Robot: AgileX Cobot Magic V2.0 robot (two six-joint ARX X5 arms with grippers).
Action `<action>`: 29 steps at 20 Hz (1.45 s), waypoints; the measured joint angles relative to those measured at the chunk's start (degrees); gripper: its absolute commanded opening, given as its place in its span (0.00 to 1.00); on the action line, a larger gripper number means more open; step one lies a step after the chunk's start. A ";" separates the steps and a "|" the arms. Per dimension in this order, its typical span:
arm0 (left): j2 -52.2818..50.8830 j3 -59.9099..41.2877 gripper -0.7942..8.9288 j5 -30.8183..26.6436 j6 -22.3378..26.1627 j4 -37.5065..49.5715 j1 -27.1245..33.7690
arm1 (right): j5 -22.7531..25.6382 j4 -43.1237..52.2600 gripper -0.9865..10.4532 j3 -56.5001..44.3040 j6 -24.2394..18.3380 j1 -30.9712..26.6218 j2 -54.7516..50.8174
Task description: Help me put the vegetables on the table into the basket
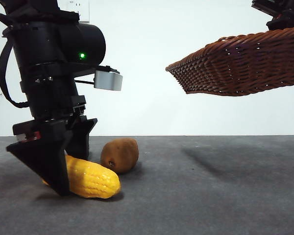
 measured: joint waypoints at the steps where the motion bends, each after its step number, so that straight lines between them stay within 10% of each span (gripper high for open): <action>1: 0.00 0.00 0.07 -0.02 -0.79 -0.02 0.00 | 0.02 0.00 0.08 0.00 0.00 0.00 0.00; 5: -0.68 2.27 0.07 -0.02 -6.75 -2.54 -0.33 | 0.02 -0.02 0.08 0.00 -0.13 0.00 0.00; 9: -3.63 11.76 0.07 1.70 -26.38 -10.40 -2.32 | 0.24 -0.02 0.08 0.00 -0.13 0.00 0.00; 14: -5.07 20.22 0.07 22.71 -47.45 -20.59 -4.63 | 3.06 -1.20 0.08 0.00 1.05 0.63 0.00; 19: -5.81 20.37 0.07 36.89 -57.02 -8.04 -9.46 | 12.28 -2.64 0.08 0.00 3.02 4.39 0.00; 23: -5.84 20.37 0.07 33.57 -69.37 4.92 -11.69 | 14.86 -3.04 0.08 0.00 4.46 8.98 0.00; 29: -5.75 20.39 0.08 10.36 -86.05 3.43 -11.41 | 14.95 -2.08 0.08 0.00 6.40 16.04 0.00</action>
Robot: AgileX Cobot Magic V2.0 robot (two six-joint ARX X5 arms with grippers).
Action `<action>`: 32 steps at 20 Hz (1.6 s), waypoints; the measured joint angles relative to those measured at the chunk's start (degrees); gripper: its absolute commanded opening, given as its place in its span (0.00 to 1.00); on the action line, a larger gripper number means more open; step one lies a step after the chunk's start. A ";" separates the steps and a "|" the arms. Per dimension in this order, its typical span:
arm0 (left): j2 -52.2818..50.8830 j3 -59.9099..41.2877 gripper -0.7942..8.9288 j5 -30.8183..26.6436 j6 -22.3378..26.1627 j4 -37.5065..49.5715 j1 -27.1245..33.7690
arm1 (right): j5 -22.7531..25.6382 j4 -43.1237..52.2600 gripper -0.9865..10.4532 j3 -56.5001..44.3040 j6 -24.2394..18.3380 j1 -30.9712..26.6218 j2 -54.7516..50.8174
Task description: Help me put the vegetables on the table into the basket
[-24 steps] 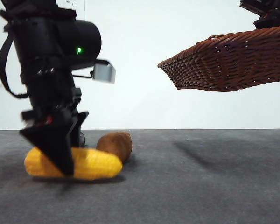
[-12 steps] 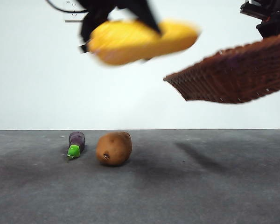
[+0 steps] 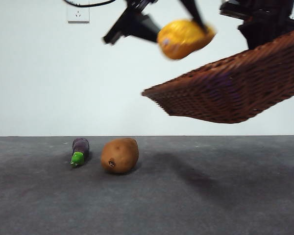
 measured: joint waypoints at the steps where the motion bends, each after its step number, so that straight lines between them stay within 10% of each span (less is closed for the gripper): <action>1: 0.04 0.00 0.08 -2.51 -1.53 -0.59 0.11 | -0.02 0.57 0.08 0.00 0.39 0.94 0.00; 15: 0.07 0.00 0.13 -11.78 -10.91 0.37 4.33 | 0.02 0.37 0.08 0.00 2.78 5.66 0.00; 18: 0.07 0.00 0.38 -9.62 -10.95 0.39 6.01 | -0.33 0.24 0.08 0.00 2.75 5.66 0.00; 32: 0.07 0.00 0.38 -7.48 -2.49 -2.95 9.03 | -1.57 0.20 0.08 0.00 2.10 2.78 0.00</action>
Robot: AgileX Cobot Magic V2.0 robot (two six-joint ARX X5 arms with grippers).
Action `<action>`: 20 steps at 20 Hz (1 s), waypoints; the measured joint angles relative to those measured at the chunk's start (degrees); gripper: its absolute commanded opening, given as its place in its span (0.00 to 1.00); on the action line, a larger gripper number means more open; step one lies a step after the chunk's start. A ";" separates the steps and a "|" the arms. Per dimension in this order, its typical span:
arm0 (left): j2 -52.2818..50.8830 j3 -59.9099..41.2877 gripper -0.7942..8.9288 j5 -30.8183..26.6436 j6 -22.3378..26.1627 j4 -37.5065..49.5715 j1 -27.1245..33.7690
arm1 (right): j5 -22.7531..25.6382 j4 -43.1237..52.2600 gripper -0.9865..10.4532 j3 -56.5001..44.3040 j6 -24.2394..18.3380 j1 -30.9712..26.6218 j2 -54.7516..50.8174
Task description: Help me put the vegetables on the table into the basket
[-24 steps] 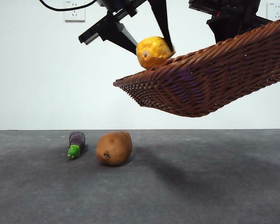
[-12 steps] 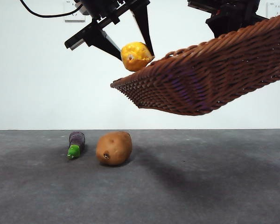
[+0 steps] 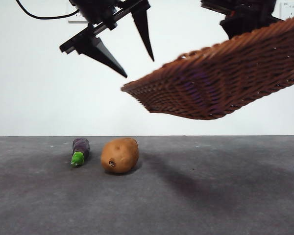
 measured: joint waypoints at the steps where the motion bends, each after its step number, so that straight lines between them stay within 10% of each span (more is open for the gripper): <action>1: 0.00 0.00 0.38 -0.28 2.27 -2.29 0.26 | -0.02 0.02 0.08 0.00 -0.24 -1.31 0.00; 5: 0.00 0.00 0.39 -5.88 9.64 -7.69 0.94 | 0.13 -0.22 0.08 0.00 -1.53 -6.08 0.00; 8: 0.00 0.00 0.64 -5.64 14.51 -8.48 2.64 | 0.39 -1.27 0.08 0.00 -2.25 -8.96 0.00; 20: 13.31 0.02 0.67 -1.46 18.82 -0.61 6.14 | 0.85 -1.55 0.08 0.00 -4.81 -11.21 0.00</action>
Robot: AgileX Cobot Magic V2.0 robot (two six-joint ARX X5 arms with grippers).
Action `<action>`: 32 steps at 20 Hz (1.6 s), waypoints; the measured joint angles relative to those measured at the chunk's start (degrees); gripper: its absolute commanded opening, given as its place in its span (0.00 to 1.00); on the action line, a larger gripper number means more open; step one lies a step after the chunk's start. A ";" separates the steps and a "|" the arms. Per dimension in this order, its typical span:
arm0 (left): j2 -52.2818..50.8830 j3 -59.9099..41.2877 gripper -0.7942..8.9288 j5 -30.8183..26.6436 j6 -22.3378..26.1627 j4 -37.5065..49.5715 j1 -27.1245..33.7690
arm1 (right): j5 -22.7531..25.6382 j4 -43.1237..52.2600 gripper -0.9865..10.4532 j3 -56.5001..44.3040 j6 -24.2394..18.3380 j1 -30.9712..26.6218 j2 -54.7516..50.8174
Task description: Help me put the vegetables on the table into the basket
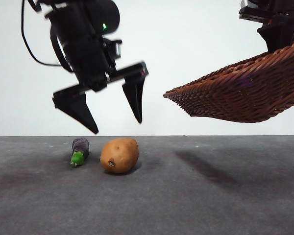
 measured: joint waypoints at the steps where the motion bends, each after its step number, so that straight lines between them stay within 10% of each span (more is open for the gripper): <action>1: 1.18 0.00 0.67 0.02 0.00 0.28 0.00 | 0.02 -0.04 0.08 0.00 -0.22 -0.24 0.00; 7: 8.31 0.00 0.65 0.22 0.04 0.66 -0.22 | 0.98 -1.07 0.08 0.00 -1.27 -1.92 0.00; 13: 8.59 0.20 0.07 -0.13 0.31 2.21 -1.62 | 1.01 -1.05 0.08 0.00 -1.73 -1.88 0.00; 32: -13.03 3.02 0.07 -0.15 3.02 -3.67 -15.43 | 0.98 -0.66 0.08 0.00 0.04 -1.77 0.00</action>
